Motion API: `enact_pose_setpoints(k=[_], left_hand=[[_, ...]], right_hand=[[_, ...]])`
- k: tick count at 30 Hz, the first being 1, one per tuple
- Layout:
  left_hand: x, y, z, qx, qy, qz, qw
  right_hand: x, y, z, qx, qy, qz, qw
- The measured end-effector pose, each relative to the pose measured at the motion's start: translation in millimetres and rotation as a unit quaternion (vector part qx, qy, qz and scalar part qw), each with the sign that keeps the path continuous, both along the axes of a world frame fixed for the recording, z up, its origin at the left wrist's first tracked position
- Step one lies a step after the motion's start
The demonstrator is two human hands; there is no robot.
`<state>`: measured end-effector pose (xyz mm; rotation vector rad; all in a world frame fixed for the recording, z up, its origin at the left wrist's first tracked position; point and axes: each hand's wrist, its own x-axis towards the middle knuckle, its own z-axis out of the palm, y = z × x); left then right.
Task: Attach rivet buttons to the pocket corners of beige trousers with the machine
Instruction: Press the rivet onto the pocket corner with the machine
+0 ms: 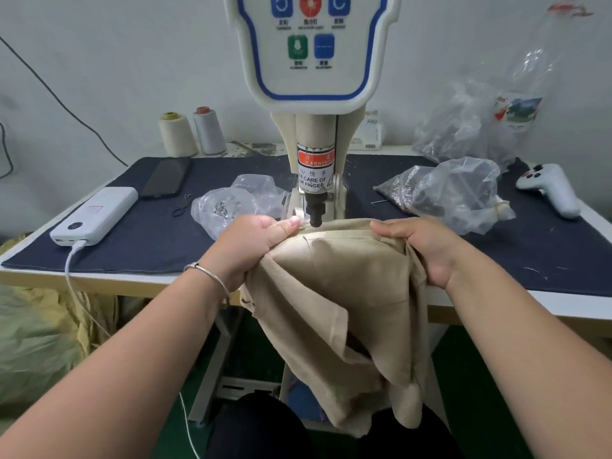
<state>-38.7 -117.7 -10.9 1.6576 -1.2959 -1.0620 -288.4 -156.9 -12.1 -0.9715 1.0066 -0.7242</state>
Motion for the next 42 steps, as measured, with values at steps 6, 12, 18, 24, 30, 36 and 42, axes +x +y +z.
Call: enact_pose_setpoints(k=[6,12,18,24,30,36,42], left_hand=[[1,-6,-1,-0.059,-0.094,-0.013,0.994],[13,0,-7,-0.02,-0.03,-0.067,0.997],[12,5,-14,-0.034,-0.115,-0.035,0.992],[14,-2,-14,-0.03,-0.146,-0.019,0.989],[49,3,-5,0.113,0.17,-0.174,0.963],[59,6,-2,0.099,0.189,-0.156,0.964],[52,2,15,0.158,0.108,-0.087,0.978]], right_hand=[[3,-3,-4,-0.046,0.056,-0.046,0.996],[7,2,-12,-0.144,0.166,-0.064,0.973],[14,8,-22,-0.288,0.343,-0.097,0.889],[14,11,-10,-0.23,0.305,-0.052,0.923],[21,15,0,-0.222,0.203,-0.057,0.952],[29,11,20,-0.195,0.169,-0.077,0.963],[19,24,20,-0.15,0.136,-0.069,0.977]])
